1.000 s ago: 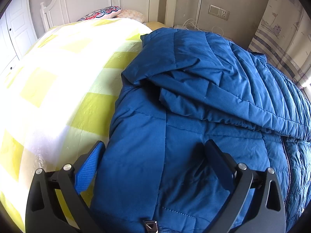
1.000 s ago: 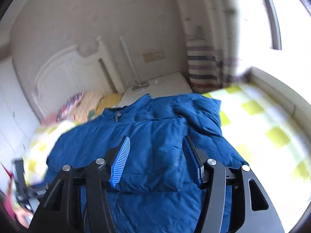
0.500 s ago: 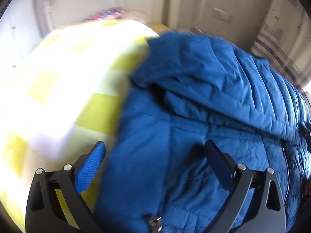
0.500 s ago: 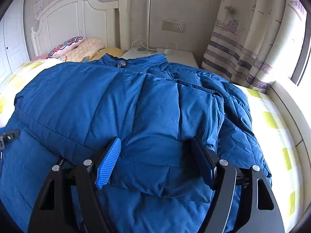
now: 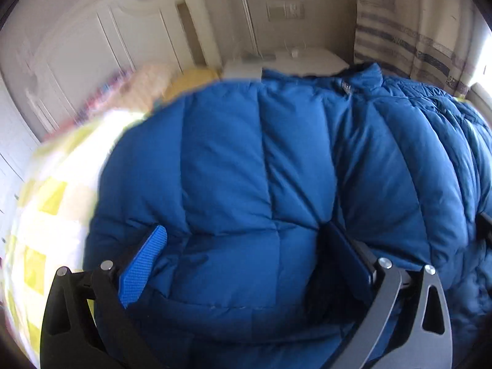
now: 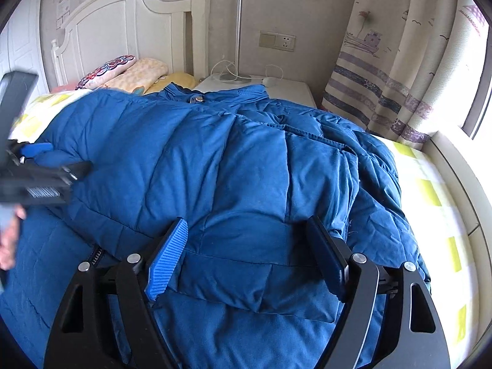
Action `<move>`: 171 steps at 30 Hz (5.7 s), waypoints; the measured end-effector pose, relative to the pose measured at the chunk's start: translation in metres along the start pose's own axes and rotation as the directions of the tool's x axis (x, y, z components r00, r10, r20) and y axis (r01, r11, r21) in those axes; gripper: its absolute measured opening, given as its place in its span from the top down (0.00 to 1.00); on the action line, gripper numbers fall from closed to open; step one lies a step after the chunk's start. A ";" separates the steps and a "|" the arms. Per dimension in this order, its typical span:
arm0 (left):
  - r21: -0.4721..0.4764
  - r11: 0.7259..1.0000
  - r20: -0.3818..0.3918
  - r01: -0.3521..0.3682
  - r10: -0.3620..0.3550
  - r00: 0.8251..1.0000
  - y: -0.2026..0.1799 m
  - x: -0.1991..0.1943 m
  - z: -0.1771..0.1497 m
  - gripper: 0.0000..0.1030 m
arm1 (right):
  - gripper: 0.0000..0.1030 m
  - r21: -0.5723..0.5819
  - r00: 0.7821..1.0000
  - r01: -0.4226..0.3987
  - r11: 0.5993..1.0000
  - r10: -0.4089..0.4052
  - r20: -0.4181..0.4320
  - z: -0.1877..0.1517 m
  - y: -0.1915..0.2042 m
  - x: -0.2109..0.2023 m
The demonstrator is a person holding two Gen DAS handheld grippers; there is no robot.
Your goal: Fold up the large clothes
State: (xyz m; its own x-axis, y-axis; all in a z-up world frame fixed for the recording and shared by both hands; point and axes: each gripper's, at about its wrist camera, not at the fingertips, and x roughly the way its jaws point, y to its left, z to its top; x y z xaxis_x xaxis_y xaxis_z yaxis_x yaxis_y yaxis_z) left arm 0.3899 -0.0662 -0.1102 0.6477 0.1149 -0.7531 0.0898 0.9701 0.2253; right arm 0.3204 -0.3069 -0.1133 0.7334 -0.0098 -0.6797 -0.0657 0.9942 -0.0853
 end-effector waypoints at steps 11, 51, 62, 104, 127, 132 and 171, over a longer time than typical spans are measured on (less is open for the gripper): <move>0.052 0.989 0.063 0.139 -0.142 0.988 -0.056 -0.033 0.083 0.02 | 0.23 0.007 1.000 -0.013 1.000 0.013 -0.002 0.000 -0.001 0.001; -0.017 0.993 -0.016 0.114 -0.115 0.993 -0.015 -0.022 -0.008 0.02 | 0.13 0.022 0.997 -0.081 0.996 0.081 -0.006 0.000 -0.004 0.001; -0.039 0.976 -0.035 0.216 -0.218 0.975 0.017 -0.051 -0.104 0.02 | 0.11 0.001 0.999 -0.046 0.999 0.046 -0.009 -0.001 0.000 0.002; -0.025 0.971 0.004 0.239 -0.239 0.971 0.012 -0.104 -0.140 0.02 | 0.04 -0.080 0.994 -0.087 0.993 0.081 -0.074 -0.121 0.013 -0.111; 0.116 0.979 0.006 0.168 -0.170 0.985 0.018 -0.190 -0.244 0.02 | 0.04 -0.250 0.977 -0.208 0.946 0.190 -0.096 -0.181 0.047 -0.171; 0.028 0.970 -0.019 0.243 -0.243 0.970 0.039 -0.173 -0.260 0.02 | 0.04 -0.208 0.974 -0.214 0.954 0.192 -0.119 -0.200 0.039 -0.162; -0.072 0.952 0.043 0.298 -0.296 0.954 0.106 -0.221 -0.340 0.26 | 0.40 0.107 0.988 -0.150 0.983 0.152 -0.008 -0.285 -0.066 -0.233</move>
State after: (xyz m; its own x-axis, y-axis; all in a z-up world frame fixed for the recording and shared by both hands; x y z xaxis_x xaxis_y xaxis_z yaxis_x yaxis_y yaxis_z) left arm -0.0012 0.0842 -0.1303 0.6237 -0.1865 -0.7591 0.2246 0.9729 -0.0546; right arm -0.0387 -0.4013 -0.1572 0.7093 0.1405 -0.6907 -0.1022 0.9901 0.0965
